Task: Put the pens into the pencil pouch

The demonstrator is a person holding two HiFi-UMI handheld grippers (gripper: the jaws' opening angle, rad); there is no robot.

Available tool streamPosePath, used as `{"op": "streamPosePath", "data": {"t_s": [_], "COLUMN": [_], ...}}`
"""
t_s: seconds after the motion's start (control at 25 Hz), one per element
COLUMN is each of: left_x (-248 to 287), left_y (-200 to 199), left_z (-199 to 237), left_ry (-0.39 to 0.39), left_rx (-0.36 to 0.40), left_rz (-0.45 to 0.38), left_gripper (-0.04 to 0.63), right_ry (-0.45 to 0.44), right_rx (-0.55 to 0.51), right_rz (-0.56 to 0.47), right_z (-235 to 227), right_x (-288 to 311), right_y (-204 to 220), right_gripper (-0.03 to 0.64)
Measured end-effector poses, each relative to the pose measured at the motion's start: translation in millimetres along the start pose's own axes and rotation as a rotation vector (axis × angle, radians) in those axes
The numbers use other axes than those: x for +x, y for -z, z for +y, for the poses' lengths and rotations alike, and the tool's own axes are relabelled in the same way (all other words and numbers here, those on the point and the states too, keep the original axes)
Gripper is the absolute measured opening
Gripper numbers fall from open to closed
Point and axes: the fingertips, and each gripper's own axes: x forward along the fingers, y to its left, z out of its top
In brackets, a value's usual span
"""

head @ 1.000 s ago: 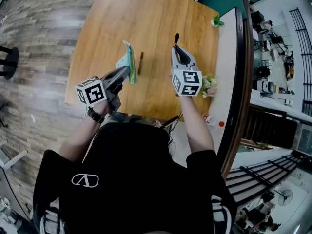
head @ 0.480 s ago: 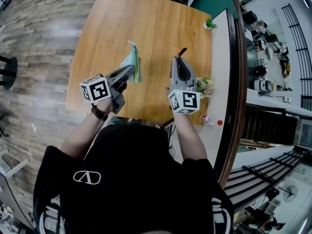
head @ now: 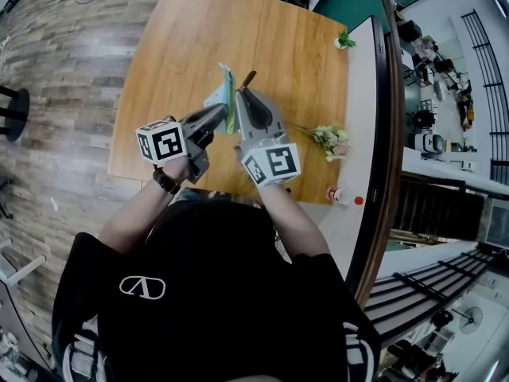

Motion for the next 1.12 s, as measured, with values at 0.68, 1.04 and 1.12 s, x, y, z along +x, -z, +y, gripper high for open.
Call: {"op": "streamPosePath", "data": {"t_s": [0.68,1.04,1.12], "left_x": [-1,-5,-6], "left_y": [-10,-22,-23], "left_z": [-18,-20,-19], "left_ry": [0.048,0.057,0.054], "left_rx": [0.004,0.015,0.017], "left_rz": [-0.024,-0.050,-0.054], "left_gripper": [0.015,0.015,0.015], "right_ry": [-0.013,-0.153,-0.158], "right_rx": [0.152,0.082,0.092], "right_rz": [0.039,0.122,0.119], "right_z": [-4,10,9], "right_x": [2,-5,-8], "right_y": [16,21,19], "right_gripper": [0.043,0.128,0.138]}}
